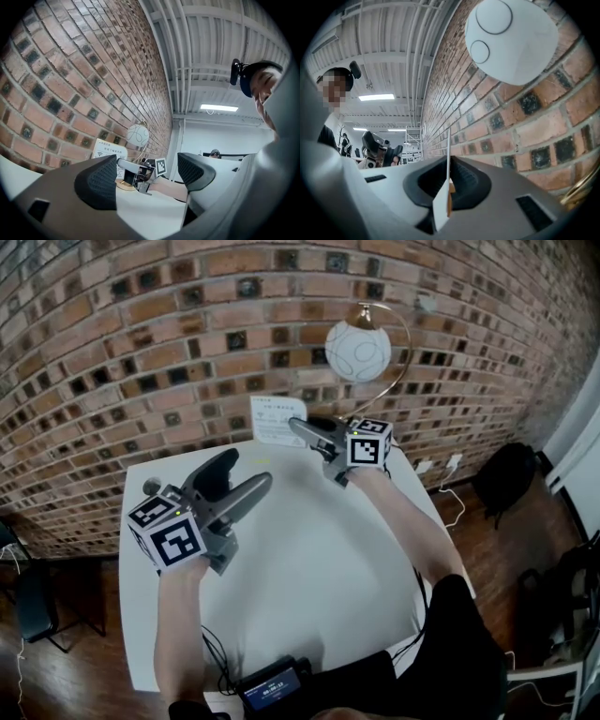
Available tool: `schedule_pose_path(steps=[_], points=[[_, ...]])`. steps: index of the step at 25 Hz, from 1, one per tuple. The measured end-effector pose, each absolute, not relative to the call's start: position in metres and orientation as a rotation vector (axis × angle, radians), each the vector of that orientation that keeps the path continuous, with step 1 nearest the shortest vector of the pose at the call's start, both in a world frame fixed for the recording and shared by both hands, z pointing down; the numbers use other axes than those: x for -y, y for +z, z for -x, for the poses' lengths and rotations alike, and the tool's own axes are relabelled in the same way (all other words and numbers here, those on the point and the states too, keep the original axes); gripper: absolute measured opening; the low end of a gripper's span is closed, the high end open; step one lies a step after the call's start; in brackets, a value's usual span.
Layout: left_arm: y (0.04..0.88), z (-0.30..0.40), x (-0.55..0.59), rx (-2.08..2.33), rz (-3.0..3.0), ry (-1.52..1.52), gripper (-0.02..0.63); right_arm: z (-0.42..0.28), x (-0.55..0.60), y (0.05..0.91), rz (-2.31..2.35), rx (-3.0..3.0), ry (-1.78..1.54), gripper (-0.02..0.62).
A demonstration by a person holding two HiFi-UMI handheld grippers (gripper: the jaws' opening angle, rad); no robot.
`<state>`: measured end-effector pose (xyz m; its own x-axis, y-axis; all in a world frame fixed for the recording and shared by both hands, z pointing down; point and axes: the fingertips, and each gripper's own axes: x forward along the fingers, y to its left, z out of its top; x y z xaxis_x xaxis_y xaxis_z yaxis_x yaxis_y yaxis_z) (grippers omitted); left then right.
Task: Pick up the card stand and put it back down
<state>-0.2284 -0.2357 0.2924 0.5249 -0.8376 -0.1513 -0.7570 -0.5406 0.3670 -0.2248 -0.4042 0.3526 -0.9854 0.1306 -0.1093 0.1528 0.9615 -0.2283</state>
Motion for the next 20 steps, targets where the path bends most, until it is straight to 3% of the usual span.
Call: schedule_pose_path(steps=[20], points=[[0.307, 0.256, 0.245, 1.383, -2.386, -0.524, 0.397, 0.281, 0.414, 0.404, -0.272, -3.116, -0.404, 0.029]])
